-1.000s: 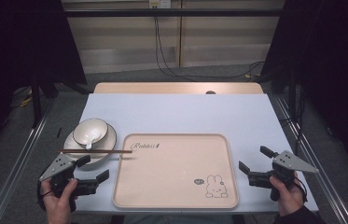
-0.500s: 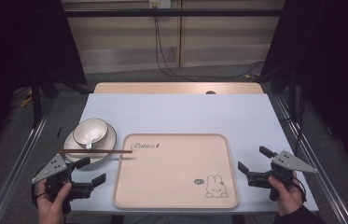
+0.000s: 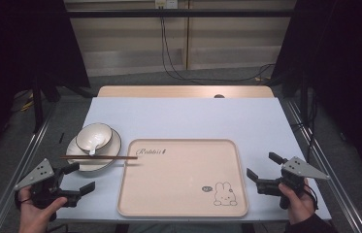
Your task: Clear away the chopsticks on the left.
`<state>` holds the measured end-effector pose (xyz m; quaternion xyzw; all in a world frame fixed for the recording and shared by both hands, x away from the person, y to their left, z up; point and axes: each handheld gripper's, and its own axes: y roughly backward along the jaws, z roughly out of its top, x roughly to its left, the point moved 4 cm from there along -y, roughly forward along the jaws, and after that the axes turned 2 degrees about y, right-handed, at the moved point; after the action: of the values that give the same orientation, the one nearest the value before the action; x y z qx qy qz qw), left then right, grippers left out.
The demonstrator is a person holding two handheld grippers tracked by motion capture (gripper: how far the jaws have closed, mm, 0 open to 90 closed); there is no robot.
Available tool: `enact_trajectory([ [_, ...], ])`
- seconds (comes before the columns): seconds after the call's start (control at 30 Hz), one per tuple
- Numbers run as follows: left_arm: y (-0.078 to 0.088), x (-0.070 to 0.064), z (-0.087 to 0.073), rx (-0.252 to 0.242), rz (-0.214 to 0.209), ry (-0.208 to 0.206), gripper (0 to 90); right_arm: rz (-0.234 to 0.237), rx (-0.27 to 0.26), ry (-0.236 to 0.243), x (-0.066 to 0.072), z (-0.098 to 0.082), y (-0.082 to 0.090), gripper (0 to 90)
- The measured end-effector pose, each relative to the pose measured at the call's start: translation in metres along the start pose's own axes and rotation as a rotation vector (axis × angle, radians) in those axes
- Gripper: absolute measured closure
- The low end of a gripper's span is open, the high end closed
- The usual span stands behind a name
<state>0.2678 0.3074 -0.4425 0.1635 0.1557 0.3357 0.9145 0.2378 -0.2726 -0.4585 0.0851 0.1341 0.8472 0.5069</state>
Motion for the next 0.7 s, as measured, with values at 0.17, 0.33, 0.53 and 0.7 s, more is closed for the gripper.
enact_trajectory([
  [0.17, -0.003, 0.014, 0.002, 0.066, 0.014, -0.026, 4.6, 0.001, 0.002, 0.002, 0.001, 0.0, 0.0, 1.5],
  [0.33, -0.007, 0.035, -0.004, 0.111, 0.019, -0.037, 5.0, 0.005, 0.007, 0.005, 0.001, 0.0, 0.0, 1.6],
  [0.53, -0.01, 0.06, -0.003, 0.141, 0.029, -0.027, 10.3, 0.007, 0.003, 0.006, 0.001, 0.0, -0.001, 1.5],
  [0.7, -0.016, 0.071, -0.005, 0.176, 0.06, -0.044, 9.8, 0.008, 0.007, 0.008, 0.001, 0.0, -0.001, 1.5],
])
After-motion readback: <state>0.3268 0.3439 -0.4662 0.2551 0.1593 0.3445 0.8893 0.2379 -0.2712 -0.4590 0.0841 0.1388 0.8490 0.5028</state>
